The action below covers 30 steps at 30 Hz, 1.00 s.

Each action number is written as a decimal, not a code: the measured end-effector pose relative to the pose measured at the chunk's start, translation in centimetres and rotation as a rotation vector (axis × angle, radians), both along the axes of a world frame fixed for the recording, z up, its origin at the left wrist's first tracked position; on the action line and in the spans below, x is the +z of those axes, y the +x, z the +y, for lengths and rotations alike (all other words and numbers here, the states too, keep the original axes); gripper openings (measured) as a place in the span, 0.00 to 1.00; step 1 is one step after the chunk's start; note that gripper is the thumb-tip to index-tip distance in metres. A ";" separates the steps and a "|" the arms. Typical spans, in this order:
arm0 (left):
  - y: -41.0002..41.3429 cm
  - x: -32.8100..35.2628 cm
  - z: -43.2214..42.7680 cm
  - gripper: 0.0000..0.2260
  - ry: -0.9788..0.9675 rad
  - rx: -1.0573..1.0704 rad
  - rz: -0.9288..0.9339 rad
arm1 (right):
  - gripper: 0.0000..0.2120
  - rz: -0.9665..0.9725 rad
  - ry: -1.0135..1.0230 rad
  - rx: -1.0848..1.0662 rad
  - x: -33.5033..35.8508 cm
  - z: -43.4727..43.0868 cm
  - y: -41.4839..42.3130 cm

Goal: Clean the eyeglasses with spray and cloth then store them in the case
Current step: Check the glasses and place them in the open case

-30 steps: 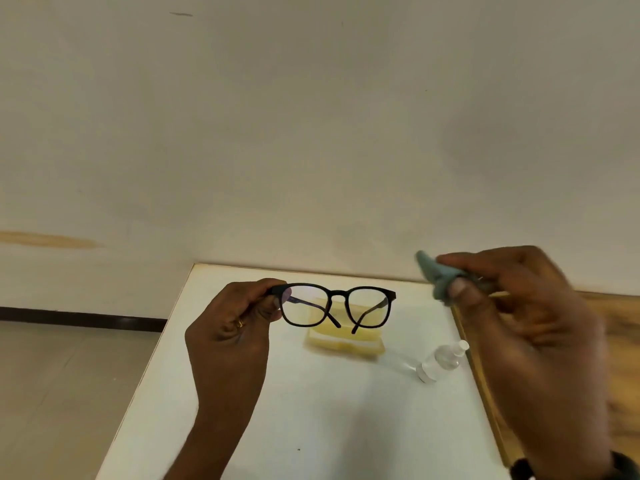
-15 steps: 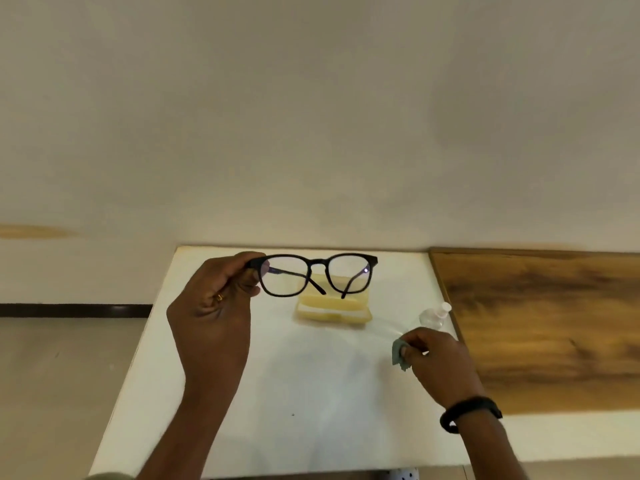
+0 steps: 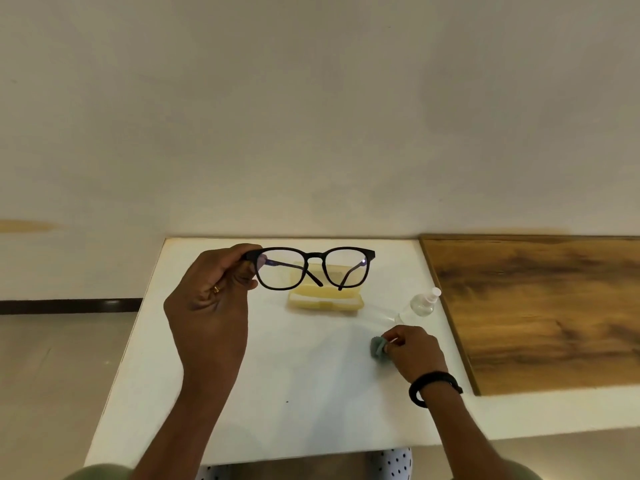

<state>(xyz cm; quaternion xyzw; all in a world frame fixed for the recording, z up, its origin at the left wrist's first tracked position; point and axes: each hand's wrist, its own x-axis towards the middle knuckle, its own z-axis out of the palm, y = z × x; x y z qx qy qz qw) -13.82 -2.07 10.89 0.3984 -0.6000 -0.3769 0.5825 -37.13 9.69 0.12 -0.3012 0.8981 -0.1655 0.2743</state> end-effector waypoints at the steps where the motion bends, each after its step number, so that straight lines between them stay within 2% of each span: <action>1: 0.0 -0.1 0.0 0.11 0.000 -0.004 0.000 | 0.09 0.046 0.015 -0.005 -0.1 -0.1 0.0; 6: 0.1 -0.1 0.0 0.10 0.019 -0.008 0.007 | 0.11 0.179 0.166 0.096 1.1 0.3 0.3; 8: 0.0 -0.2 -0.1 0.10 0.029 -0.002 -0.004 | 0.07 0.229 0.160 0.117 2.0 0.2 0.5; 10: 0.0 -0.2 -0.2 0.08 0.033 -0.007 -0.004 | 0.05 0.250 0.016 0.133 2.8 -0.1 0.7; 13: -0.1 -0.4 -0.1 0.07 0.023 -0.014 -0.026 | 0.05 0.141 -0.472 0.081 3.8 -0.8 1.1; 16: -0.1 -0.7 -0.1 0.07 0.007 -0.027 -0.050 | 0.12 0.019 -0.759 0.114 4.8 -1.2 1.7; 18: -0.1 -1.0 -0.2 0.07 -0.006 -0.037 -0.092 | 0.17 -0.049 -0.850 0.138 5.2 -1.3 2.1; 21: -0.4 -1.3 -0.2 0.08 -0.010 -0.057 -0.134 | 0.19 -0.050 -0.912 0.145 5.2 -1.4 2.5; 27: -0.7 -1.7 0.0 0.08 0.043 -0.133 -0.148 | 0.12 -0.027 -0.988 0.166 5.3 -1.7 2.9; 30: -0.8 -1.6 0.0 0.06 0.209 -0.168 -0.041 | 0.09 0.026 -0.986 0.162 5.2 -1.8 2.9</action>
